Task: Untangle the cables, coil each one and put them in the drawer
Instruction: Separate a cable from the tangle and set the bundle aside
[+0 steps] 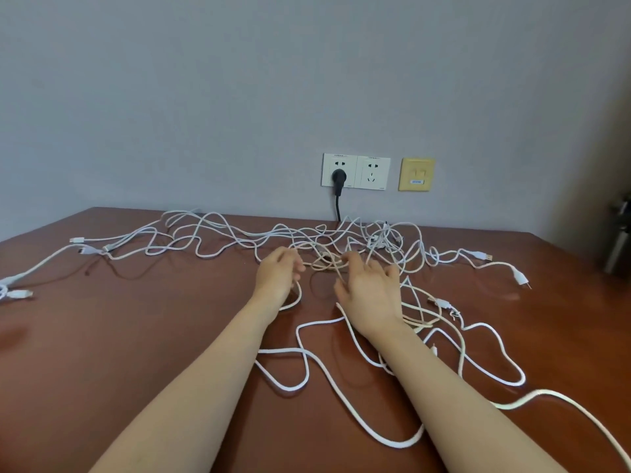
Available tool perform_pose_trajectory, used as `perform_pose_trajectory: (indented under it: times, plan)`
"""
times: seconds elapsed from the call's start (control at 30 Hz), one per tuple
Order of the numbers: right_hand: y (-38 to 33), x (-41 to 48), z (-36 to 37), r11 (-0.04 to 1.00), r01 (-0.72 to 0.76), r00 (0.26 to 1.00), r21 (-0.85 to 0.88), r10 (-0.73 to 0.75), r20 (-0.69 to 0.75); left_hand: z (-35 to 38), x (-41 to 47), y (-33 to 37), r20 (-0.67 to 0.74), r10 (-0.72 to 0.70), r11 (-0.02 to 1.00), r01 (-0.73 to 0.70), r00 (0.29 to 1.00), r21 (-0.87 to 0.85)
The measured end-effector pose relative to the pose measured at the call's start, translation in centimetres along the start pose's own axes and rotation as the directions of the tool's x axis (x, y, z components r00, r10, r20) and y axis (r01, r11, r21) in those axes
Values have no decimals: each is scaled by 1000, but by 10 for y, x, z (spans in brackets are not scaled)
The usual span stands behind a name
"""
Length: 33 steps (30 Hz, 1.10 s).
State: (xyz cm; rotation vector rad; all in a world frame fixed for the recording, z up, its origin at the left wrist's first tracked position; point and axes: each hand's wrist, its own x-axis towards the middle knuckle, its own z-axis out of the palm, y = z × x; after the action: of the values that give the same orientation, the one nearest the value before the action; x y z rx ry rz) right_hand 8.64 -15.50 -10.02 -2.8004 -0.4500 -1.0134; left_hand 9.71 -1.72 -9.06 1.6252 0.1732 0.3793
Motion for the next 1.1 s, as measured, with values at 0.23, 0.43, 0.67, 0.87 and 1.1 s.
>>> perform_pose_trajectory:
  times: [0.23,0.43,0.67,0.87,1.1]
  plan:
    - [4,14,7,999,28,992,-24,-31,-126,-3,2,9,364,-79,855,251,928,-454]
    - [-5,16,-5,987,111,991,116,-101,-90,5,-3,5,508,-50,842,309,860,-442]
    - [-7,12,-11,971,151,930,184,-202,308,4,-6,7,511,-94,853,334,854,-402]
    - [-5,12,-14,953,190,876,234,-272,399,3,-1,9,401,-66,740,314,914,-594]
    - [-2,11,-21,923,186,919,338,-285,273,-6,10,4,293,-192,653,344,937,-674]
